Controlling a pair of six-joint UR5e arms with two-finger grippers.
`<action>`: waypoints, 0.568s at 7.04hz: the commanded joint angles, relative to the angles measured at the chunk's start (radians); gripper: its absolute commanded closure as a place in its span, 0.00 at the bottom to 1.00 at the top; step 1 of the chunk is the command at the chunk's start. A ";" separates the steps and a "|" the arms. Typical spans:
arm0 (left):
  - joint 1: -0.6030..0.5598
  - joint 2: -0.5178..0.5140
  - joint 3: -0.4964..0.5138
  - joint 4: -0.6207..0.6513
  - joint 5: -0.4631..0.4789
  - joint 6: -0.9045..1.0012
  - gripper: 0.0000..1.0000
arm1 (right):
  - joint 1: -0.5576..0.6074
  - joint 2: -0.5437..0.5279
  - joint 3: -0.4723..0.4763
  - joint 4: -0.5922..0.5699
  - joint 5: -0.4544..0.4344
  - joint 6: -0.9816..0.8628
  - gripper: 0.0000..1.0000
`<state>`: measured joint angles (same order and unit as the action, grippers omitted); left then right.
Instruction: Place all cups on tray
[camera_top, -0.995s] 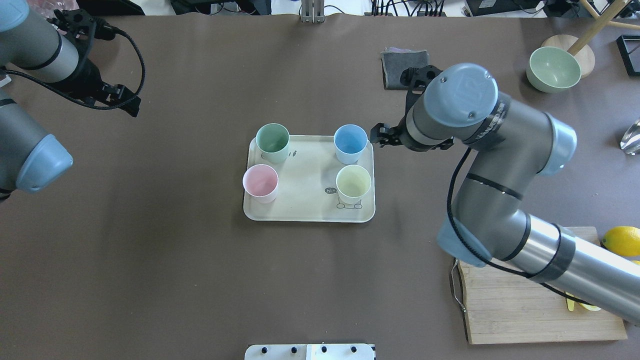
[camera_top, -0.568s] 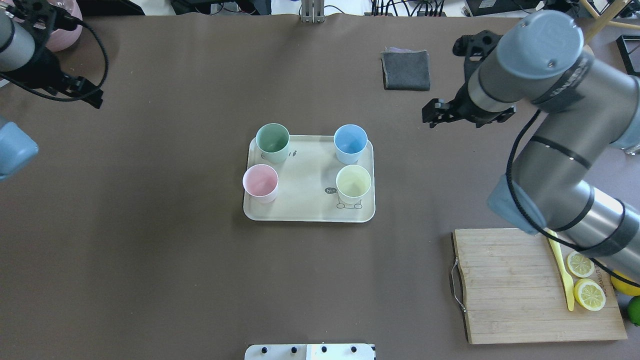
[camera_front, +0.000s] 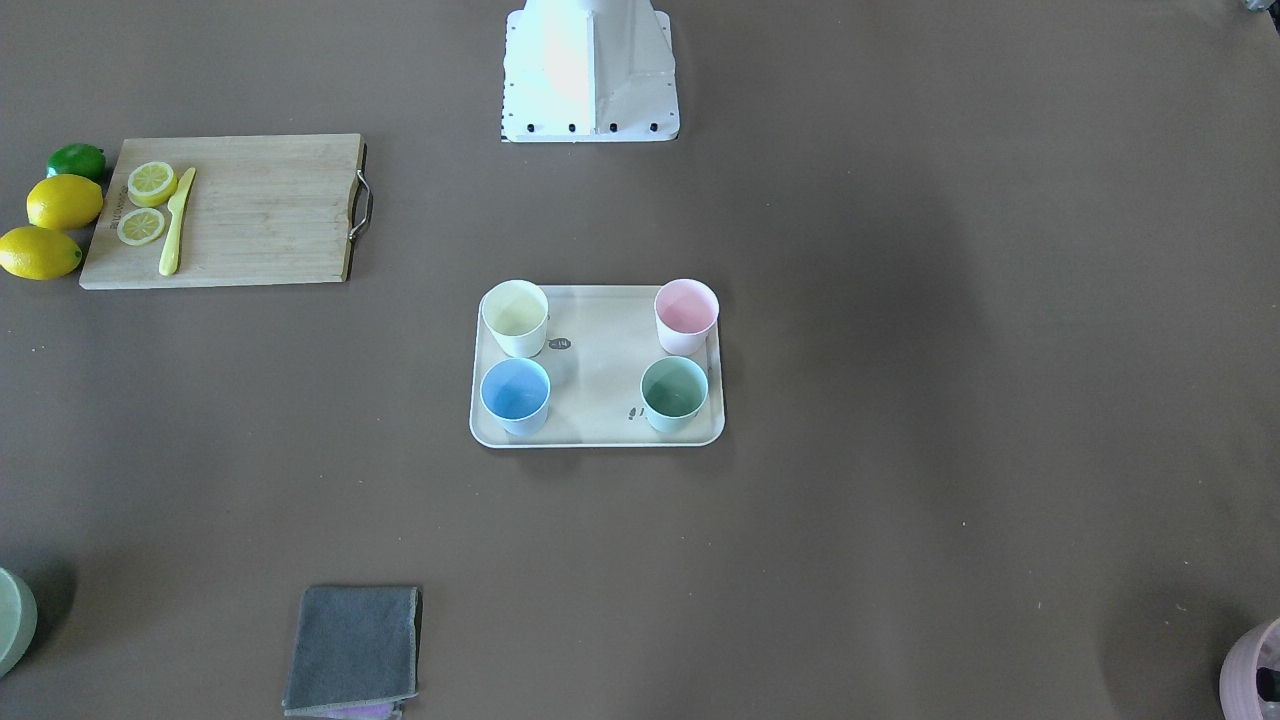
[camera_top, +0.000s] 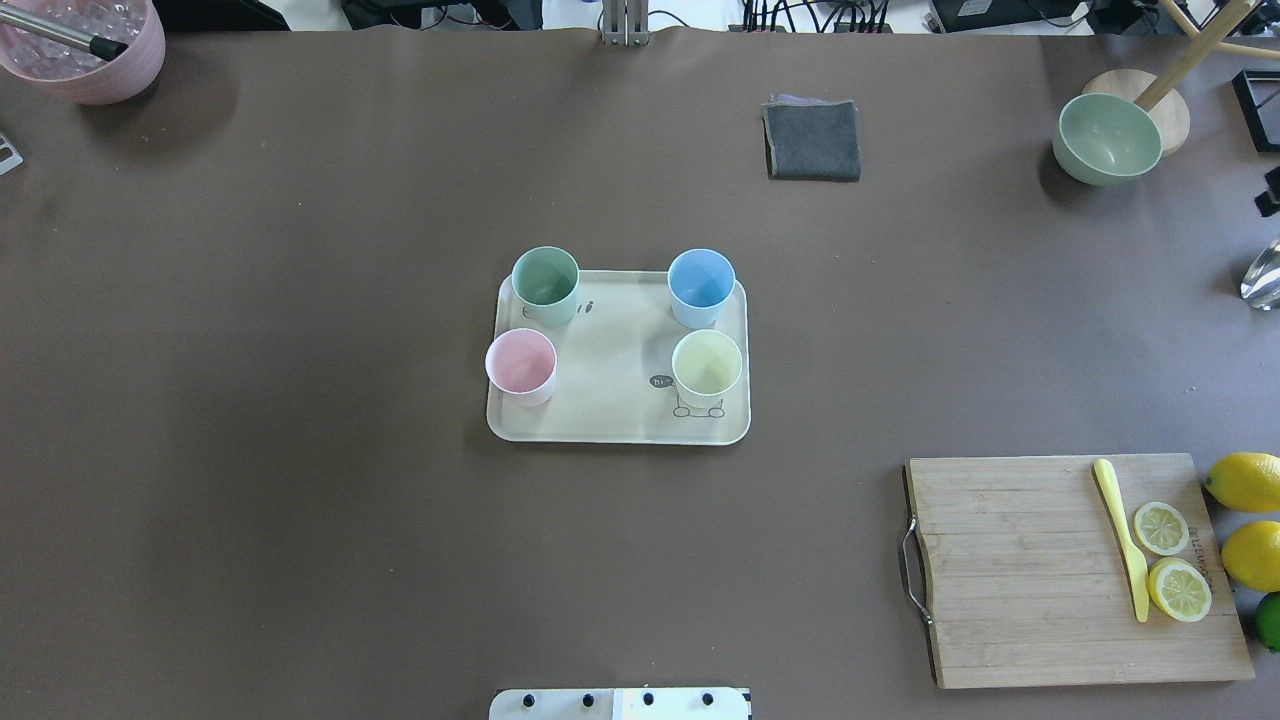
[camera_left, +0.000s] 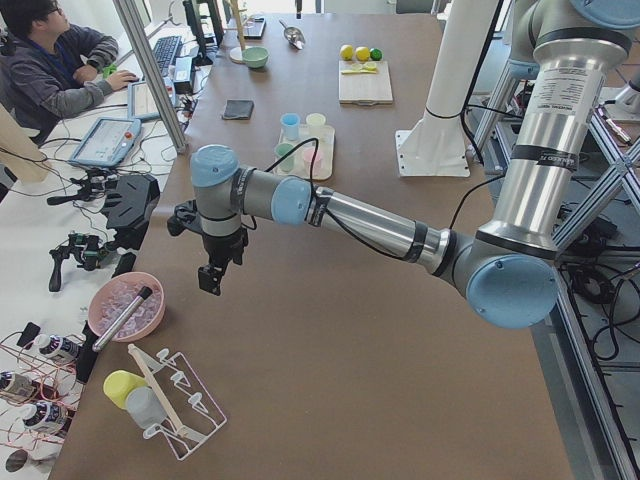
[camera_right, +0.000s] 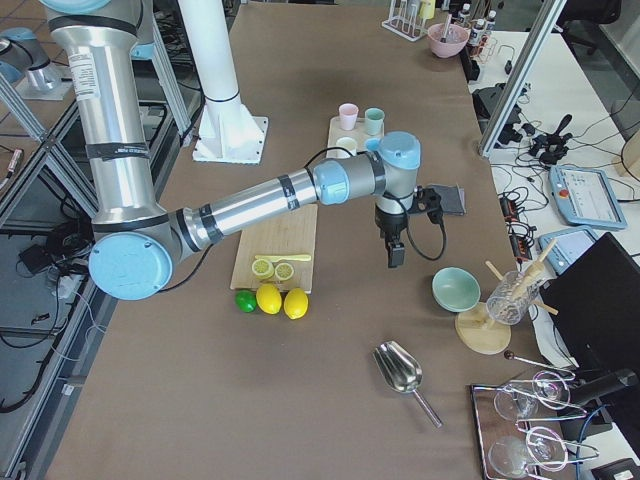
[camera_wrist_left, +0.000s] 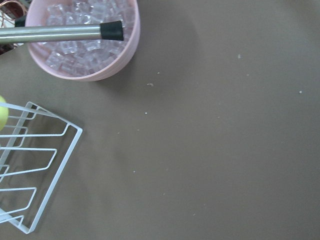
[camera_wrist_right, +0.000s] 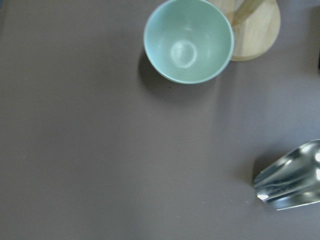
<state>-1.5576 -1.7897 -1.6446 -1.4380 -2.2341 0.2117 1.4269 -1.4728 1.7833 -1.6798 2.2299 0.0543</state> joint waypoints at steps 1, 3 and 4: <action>-0.102 0.021 0.095 0.034 -0.086 0.057 0.02 | 0.172 -0.081 -0.105 0.000 0.014 -0.296 0.00; -0.099 0.110 0.102 0.015 -0.082 0.051 0.02 | 0.188 -0.138 -0.104 0.005 0.084 -0.284 0.00; -0.099 0.140 0.095 -0.007 -0.091 0.046 0.02 | 0.202 -0.132 -0.097 0.005 0.164 -0.274 0.00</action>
<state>-1.6543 -1.6851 -1.5448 -1.4244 -2.3169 0.2593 1.6104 -1.6020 1.6810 -1.6751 2.3143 -0.2238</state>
